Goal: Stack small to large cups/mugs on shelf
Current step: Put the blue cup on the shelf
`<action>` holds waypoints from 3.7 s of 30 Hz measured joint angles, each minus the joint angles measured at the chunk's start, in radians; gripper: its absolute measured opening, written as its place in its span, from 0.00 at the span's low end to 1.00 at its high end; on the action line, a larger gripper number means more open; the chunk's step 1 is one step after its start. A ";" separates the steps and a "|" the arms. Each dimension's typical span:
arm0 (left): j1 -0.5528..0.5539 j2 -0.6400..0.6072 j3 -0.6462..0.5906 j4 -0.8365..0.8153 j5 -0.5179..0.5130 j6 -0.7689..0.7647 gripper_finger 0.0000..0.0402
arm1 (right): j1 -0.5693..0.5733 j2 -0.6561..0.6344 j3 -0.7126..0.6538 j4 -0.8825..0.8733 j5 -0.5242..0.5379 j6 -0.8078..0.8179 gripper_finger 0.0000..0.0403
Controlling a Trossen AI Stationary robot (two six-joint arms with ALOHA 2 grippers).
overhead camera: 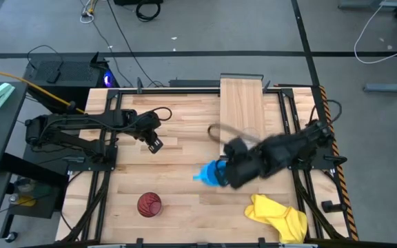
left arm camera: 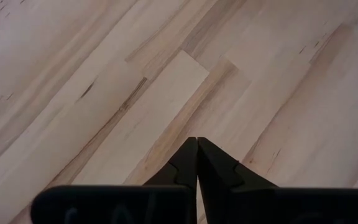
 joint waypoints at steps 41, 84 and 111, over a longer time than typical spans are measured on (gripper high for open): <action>0.000 0.000 0.000 0.006 0.000 -0.009 0.03 | -0.871 -0.427 -0.319 0.000 -0.212 -0.631 0.01; 0.000 0.000 0.000 0.007 0.000 -0.034 0.05 | -0.897 -0.386 -0.551 0.001 -0.227 -0.578 0.01; 0.000 0.000 0.000 0.007 0.000 -0.033 0.07 | -0.896 -0.391 -0.629 0.002 -0.232 -0.571 0.18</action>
